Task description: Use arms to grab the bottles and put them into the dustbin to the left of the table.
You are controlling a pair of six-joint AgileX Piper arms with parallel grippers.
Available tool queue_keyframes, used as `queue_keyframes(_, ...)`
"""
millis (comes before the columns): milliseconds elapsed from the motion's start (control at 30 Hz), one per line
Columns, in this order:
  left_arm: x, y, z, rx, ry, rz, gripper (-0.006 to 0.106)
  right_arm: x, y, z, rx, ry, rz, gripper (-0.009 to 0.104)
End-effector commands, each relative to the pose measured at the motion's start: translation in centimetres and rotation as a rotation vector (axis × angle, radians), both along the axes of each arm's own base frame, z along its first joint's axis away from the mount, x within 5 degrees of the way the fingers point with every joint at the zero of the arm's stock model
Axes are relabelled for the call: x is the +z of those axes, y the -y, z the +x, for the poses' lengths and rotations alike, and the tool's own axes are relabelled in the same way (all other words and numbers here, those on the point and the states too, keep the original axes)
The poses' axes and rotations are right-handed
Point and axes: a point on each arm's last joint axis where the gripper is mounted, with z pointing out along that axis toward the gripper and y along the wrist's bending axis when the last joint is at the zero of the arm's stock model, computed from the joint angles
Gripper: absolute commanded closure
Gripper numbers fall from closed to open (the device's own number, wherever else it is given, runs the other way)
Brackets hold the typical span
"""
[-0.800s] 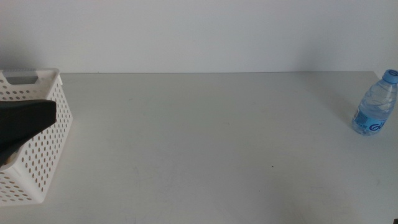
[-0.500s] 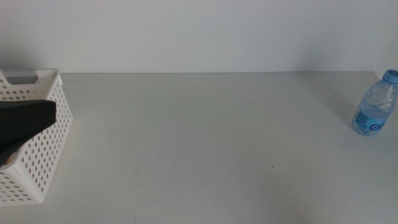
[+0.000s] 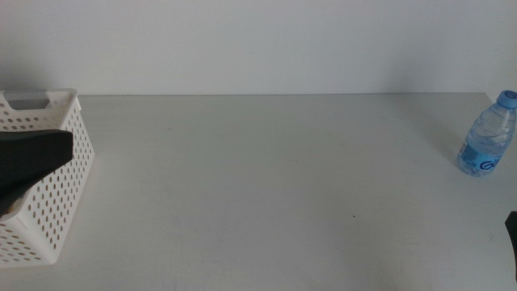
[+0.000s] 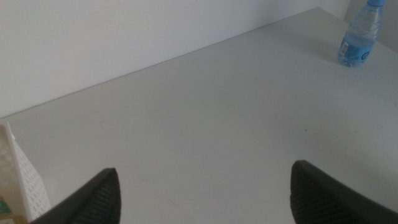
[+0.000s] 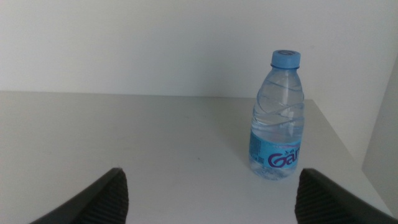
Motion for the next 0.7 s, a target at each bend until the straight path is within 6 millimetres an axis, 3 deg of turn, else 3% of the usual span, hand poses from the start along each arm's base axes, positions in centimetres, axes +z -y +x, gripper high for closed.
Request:
queue_keyframes(0,1.3,0.1,0.1,0.005,0.077,-0.065,0.007,1.4,-0.1,0.9,0.014,0.143,0.033,0.001)
queue_keyframes(267,1.3,0.1,0.1,0.005,0.077,-0.065,0.007,0.2,-0.2,3.2,0.024,0.108,0.054,0.001)
queue_keyframes(667,1.3,0.1,0.1,0.005,0.077,-0.064,0.007,-1.6,-0.3,5.0,0.032,0.059,0.065,0.001)
